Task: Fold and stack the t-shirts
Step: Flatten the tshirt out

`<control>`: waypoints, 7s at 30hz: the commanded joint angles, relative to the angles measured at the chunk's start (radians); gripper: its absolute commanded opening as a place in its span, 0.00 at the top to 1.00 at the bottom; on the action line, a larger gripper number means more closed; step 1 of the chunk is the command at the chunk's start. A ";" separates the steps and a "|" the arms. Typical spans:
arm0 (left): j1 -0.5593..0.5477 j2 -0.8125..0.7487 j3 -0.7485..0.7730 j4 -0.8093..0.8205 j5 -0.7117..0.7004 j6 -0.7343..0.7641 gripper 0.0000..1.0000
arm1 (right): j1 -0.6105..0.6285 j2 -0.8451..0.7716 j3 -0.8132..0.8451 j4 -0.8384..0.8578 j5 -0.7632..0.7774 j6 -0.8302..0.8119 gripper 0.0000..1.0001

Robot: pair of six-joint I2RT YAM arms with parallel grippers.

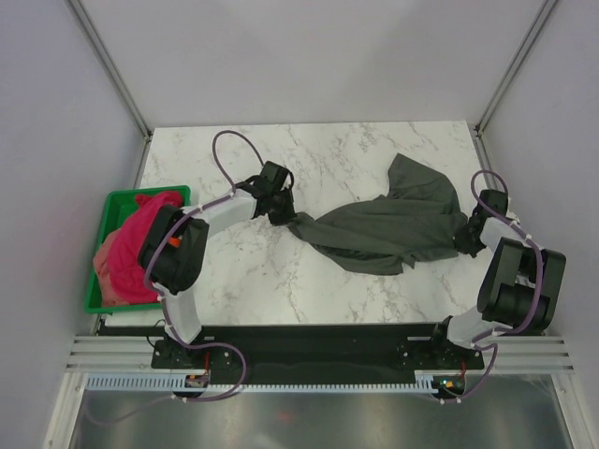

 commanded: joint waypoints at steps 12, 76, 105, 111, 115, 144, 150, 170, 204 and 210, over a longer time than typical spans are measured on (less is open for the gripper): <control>0.131 -0.304 0.245 -0.249 -0.149 0.189 0.98 | 0.068 -0.456 0.406 -0.340 -0.017 0.018 1.00; 0.229 -0.359 -0.066 -0.275 0.240 0.218 0.36 | 0.260 -0.205 -0.032 -0.093 -0.017 0.257 0.54; 0.261 -0.382 -0.106 -0.260 0.271 0.218 0.37 | 0.257 -0.246 -0.177 0.021 -0.018 0.345 0.55; 0.262 -0.379 -0.111 -0.258 0.259 0.209 0.39 | 0.257 -0.265 -0.174 0.059 0.010 0.333 0.87; 0.266 -0.393 -0.112 -0.257 0.230 0.205 0.37 | 0.257 -0.324 -0.126 0.035 0.039 0.293 1.00; 0.273 -0.189 -0.229 0.110 0.217 -0.173 0.43 | 0.254 -0.627 0.006 -0.257 0.099 0.132 1.00; 0.264 -0.140 -0.244 0.171 0.230 -0.225 0.47 | 0.254 -0.634 0.004 -0.245 0.078 0.136 1.00; 0.232 -0.186 -0.256 0.187 0.228 -0.248 0.73 | 0.254 -0.631 -0.025 -0.228 0.072 0.136 1.00; 0.246 -1.036 0.362 -0.348 0.063 -0.216 0.98 | 0.254 -0.832 1.064 -0.517 0.019 0.162 1.00; 0.246 -1.034 0.391 -0.421 0.055 -0.156 0.98 | 0.254 -0.817 1.077 -0.544 0.004 0.155 1.00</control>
